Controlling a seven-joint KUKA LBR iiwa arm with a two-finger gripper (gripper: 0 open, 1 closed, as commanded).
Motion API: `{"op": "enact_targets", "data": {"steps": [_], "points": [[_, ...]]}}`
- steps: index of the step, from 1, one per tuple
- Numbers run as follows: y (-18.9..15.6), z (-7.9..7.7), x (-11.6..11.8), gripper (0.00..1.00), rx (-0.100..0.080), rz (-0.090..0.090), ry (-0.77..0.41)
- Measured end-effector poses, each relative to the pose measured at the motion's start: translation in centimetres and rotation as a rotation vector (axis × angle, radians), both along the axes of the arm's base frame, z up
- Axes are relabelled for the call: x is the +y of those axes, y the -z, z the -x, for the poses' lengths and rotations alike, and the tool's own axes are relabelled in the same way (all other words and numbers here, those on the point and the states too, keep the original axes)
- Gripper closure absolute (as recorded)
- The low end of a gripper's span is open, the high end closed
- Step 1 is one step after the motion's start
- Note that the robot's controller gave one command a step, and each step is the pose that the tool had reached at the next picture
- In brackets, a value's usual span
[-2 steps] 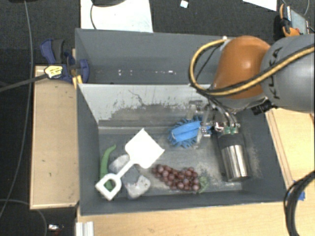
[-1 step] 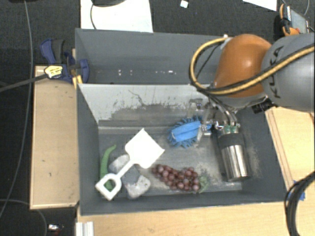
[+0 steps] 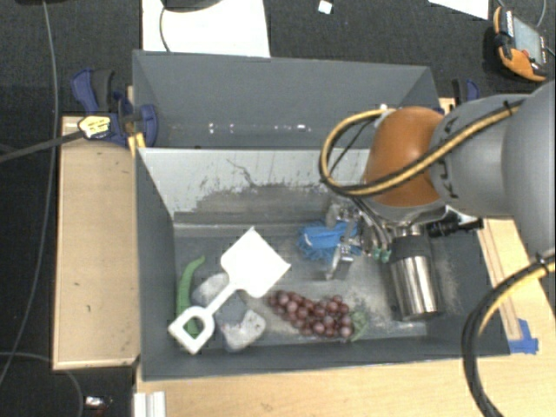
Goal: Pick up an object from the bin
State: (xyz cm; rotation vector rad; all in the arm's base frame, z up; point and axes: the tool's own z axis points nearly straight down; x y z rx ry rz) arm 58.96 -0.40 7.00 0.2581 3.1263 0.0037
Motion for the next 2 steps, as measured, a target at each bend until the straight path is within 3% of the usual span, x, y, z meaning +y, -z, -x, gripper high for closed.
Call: {"op": "enact_targets", "data": {"steps": [1, 2], "points": [[-7.0, -0.4, 0.0, 0.0, -0.009, 0.001, -0.095], [-0.9, 0.0, 0.0, 0.0, -0.001, 0.0, -0.014]]}}
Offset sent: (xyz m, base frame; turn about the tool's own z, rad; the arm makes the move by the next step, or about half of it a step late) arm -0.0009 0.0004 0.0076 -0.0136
